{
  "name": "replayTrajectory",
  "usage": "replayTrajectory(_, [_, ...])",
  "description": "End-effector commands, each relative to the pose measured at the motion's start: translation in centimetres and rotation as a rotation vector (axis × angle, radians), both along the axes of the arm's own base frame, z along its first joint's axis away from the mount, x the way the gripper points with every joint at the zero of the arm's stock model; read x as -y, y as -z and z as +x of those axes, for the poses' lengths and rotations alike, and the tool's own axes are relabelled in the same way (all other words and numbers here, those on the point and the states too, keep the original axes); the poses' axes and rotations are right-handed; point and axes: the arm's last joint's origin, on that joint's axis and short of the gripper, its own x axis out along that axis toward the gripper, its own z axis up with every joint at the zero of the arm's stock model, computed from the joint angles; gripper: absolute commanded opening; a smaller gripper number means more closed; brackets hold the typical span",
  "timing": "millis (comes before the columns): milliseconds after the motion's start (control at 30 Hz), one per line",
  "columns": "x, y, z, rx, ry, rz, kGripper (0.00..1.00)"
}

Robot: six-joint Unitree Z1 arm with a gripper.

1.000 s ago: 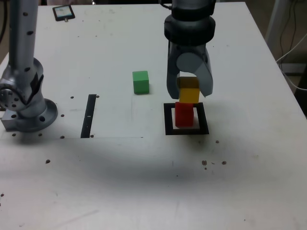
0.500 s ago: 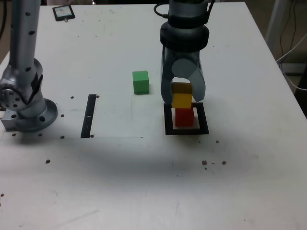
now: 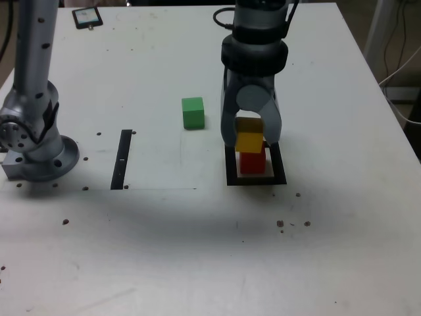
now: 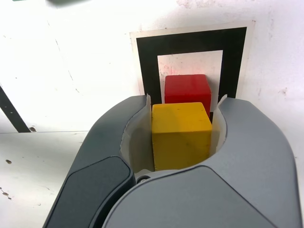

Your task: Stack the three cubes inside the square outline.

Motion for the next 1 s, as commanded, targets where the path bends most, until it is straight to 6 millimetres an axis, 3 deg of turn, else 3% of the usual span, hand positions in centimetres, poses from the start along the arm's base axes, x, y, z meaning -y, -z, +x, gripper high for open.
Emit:
replayTrajectory(0, [-0.01, 0.27, 0.34, 0.005, 0.004, -0.008, 0.27])
replayTrajectory(167, [0.08, 0.59, 0.58, 0.011, 0.019, -0.027, 0.45])
replayTrajectory(333, [0.07, 0.51, 0.44, 0.011, 0.024, -0.029, 0.85])
replayTrajectory(433, [0.05, 0.42, 0.35, 0.012, 0.026, -0.025, 0.98])
replayTrajectory(967, [-0.35, 0.18, 0.13, 0.011, 0.022, 0.019, 1.0])
